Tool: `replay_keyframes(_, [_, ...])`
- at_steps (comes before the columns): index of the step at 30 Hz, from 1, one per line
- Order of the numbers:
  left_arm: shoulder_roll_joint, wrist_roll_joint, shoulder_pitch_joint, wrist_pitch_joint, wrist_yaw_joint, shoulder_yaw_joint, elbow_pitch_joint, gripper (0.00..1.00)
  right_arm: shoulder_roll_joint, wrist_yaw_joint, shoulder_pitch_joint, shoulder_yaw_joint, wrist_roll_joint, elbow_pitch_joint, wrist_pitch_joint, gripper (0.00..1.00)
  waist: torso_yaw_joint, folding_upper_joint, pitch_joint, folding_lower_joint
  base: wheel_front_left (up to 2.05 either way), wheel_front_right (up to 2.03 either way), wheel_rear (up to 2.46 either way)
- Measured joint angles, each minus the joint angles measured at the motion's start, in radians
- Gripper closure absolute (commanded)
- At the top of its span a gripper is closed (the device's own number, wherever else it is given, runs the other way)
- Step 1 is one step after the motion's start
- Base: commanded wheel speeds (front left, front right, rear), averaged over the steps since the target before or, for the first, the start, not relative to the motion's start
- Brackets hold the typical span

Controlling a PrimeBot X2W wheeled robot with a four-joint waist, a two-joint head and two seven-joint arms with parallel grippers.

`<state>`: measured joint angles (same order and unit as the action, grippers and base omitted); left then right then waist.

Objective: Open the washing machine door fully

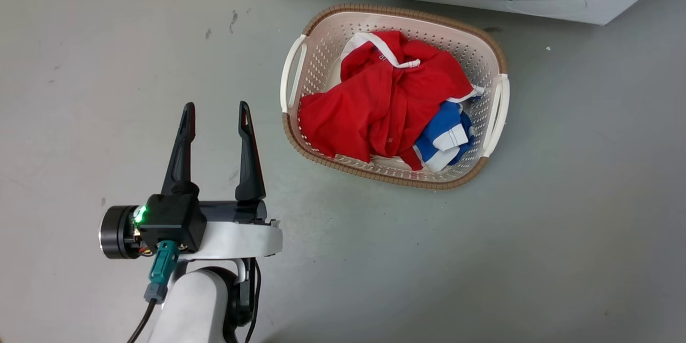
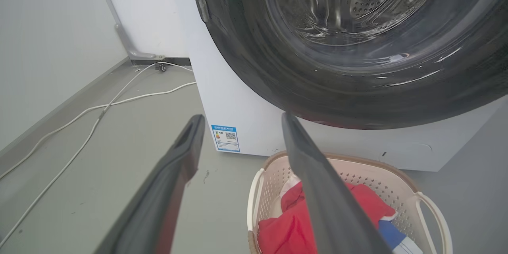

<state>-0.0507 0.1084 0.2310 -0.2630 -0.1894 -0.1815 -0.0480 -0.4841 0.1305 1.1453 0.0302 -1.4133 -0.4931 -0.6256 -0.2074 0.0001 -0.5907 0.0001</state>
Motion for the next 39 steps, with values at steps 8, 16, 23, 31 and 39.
replay_keyframes(8, [0.0, -0.007, -0.004, 0.0, 0.003, 0.016, 0.005, 0.0, 0.028, 0.0, -0.148, -0.027, -0.043, 0.112, -0.074, 1.0, 0.018, 0.0, 0.033, 0.0, 0.0, 0.0, 0.0])
replay_keyframes(16, [0.0, -0.018, -0.028, 0.0, 0.013, 0.041, 0.008, 0.0, 0.04, 0.0, -0.296, -0.055, -0.075, 0.246, -0.135, 1.0, 0.047, 0.0, 0.071, 0.0, 0.0, 0.0, 0.0])
replay_keyframes(23, [0.0, -0.026, -0.041, 0.0, 0.022, 0.05, 0.014, 0.0, 0.063, 0.0, -0.409, -0.071, -0.098, 0.334, -0.154, 1.0, 0.064, 0.0, 0.103, 0.0, 0.0, 0.0, 0.0])
replay_keyframes(31, [0.0, -0.034, -0.063, 0.0, 0.022, 0.056, 0.021, 0.0, 0.104, 0.0, -0.55, -0.095, -0.128, 0.436, -0.167, 1.0, 0.073, 0.0, 0.147, -0.0001, 0.0, 0.0, 0.0])
replay_keyframes(39, [0.0, -0.036, -0.09, 0.0, 0.022, 0.063, 0.027, 0.0, 0.147, 0.0, -0.69, -0.133, -0.151, 0.521, -0.173, 1.0, 0.075, 0.0, 0.196, -0.0001, 0.0, 0.0, 0.0])
